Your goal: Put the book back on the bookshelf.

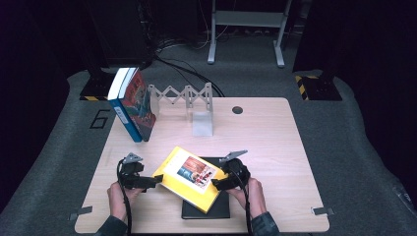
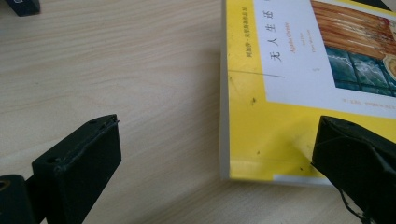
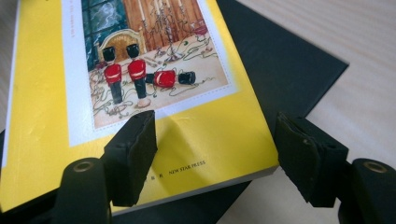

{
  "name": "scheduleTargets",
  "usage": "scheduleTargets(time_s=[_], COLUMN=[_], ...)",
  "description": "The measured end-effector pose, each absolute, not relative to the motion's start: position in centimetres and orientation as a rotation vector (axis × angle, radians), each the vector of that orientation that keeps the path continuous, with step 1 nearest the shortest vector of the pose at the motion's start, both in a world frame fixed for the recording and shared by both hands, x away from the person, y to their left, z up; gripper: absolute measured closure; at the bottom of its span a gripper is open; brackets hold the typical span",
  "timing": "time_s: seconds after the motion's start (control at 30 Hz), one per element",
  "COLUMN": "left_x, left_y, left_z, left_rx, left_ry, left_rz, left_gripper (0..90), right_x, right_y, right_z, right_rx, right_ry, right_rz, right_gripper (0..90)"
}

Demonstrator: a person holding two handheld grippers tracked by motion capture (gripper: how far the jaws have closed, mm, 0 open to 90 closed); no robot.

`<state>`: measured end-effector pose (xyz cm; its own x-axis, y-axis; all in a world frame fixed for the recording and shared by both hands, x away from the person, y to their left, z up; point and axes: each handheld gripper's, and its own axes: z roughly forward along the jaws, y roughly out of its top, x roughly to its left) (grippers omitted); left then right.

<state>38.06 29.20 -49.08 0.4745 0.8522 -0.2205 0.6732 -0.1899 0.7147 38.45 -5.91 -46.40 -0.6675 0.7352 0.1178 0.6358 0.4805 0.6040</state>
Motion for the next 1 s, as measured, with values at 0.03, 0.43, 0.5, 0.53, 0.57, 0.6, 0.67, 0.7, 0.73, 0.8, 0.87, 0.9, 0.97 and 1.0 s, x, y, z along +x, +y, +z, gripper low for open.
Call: scheduleTargets(time_s=[0.03, 0.43, 0.5, 0.53, 0.57, 0.6, 0.67, 0.7, 0.73, 0.8, 0.87, 0.9, 0.97, 1.0], left_x=[38.1, 37.8, 37.7, 37.7, 37.7, 37.7, 37.6, 37.6, 37.6, 37.5, 37.5, 37.5, 37.5, 37.6], left_y=[29.2, 29.8, 29.8, 29.7, 29.8, 29.6, 29.6, 29.6, 29.6, 29.7, 29.7, 29.7, 29.6, 29.6], left_z=[-49.1, -49.1, -49.1, -49.2, -49.2, -49.3, -49.4, -49.4, -49.4, -49.6, -49.9, -49.9, -49.9, -49.9], left_rx=[1.930, 1.925, 1.945, 1.938, 1.952, 1.938, 1.933, 1.951, 1.958, 1.961, 1.949, 1.955, 1.940, 1.950], left_ry=[1.269, 1.278, 1.278, 1.277, 1.276, 1.287, 1.289, 1.281, 1.277, 1.284, 1.298, 1.297, 1.307, 1.298], left_rz=[0.296, 0.306, 0.293, 0.306, 0.294, 0.289, 0.294, 0.296, 0.293, 0.291, 0.288, 0.284, 0.282, 0.287], left_gripper=[1.2, 1.2, 1.2, 1.3, 1.2, 1.2, 1.2, 1.3, 1.2, 1.2, 1.2, 1.2, 1.2, 1.2], right_x=[37.9, 36.7, 36.9, 37.1, 37.4, 37.7, 38.3, 38.5, 38.7, 38.9, 38.7, 38.6, 38.2, 38.1], right_y=[-6.0, -5.8, -5.6, -5.4, -5.2, -5.0, -4.8, -4.7, -4.7, -5.0, -5.2, -5.2, -5.2, -5.2], right_z=[-46.4, -46.0, -45.9, -45.9, -45.9, -46.0, -46.2, -46.4, -46.4, -46.6, -46.7, -46.7, -46.8, -46.8], right_rx=[1.227, 1.273, 1.255, 1.247, 1.233, 1.229, 1.213, 1.214, 1.222, 1.243, 1.254, 1.254, 1.273, 1.273], right_ry=[2.546, 2.567, 2.578, 2.579, 2.578, 2.575, 2.590, 2.593, 2.602, 2.611, 2.608, 2.597, 2.574, 2.563], right_rz=[0.943, 0.877, 0.875, 0.892, 0.892, 0.883, 0.906, 0.919, 0.926, 0.949, 0.972, 0.979, 0.996, 0.993], right_gripper=[30.4, 27.3, 25.3, 23.6, 22.4, 21.7, 21.7, 22.1, 23.3, 24.7, 26.7, 27.6, 29.3, 29.8])
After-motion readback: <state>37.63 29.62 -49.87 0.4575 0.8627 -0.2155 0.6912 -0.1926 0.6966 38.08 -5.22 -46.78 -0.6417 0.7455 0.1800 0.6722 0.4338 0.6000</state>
